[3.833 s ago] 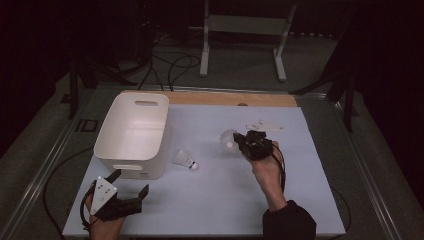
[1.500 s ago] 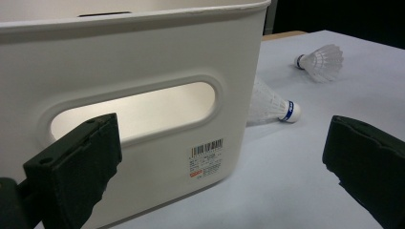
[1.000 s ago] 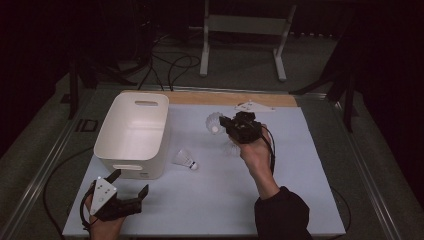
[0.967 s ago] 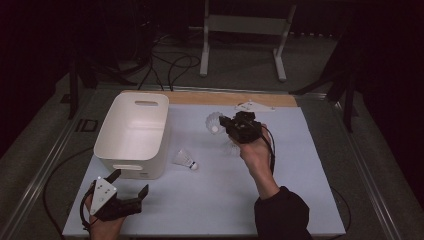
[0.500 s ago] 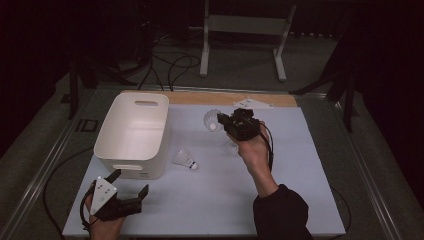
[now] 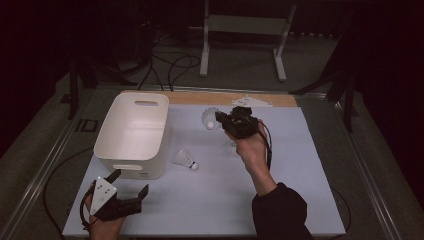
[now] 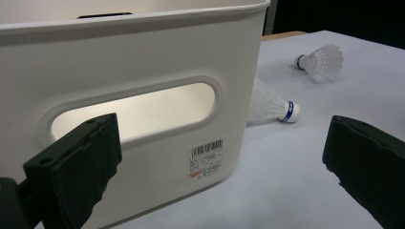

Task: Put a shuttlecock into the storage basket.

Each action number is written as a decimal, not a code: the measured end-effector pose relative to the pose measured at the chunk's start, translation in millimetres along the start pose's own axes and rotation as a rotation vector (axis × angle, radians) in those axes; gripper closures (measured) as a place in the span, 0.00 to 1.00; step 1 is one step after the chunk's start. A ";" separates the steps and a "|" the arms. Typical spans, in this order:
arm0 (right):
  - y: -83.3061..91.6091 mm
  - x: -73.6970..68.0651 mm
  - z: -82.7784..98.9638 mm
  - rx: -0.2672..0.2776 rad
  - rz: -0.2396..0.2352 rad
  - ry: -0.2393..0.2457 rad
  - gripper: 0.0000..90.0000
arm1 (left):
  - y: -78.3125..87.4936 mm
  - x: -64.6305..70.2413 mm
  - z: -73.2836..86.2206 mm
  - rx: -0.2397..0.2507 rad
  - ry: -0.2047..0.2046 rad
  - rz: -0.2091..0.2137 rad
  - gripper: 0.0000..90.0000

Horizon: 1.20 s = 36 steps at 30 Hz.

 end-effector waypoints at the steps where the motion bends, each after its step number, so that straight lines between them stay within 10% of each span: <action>1: -0.4 -0.3 -0.3 -0.001 -0.001 0.000 0.99 | 0.0 0.0 0.0 0.000 0.000 0.000 0.00; 36: -12.5 -13.0 -10.2 0.012 -0.063 -0.010 0.99 | 0.1 0.1 -0.2 0.000 0.000 0.001 0.00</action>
Point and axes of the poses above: each handheld gripper's, and its own axes: y roughly backward along the jaws, z roughly out of its underside, x roughly to its right, the point moved 10 cm from there along -y, roughly forward along the jaws, and after that the axes turned 3 degrees about z, right-handed, at the moved point
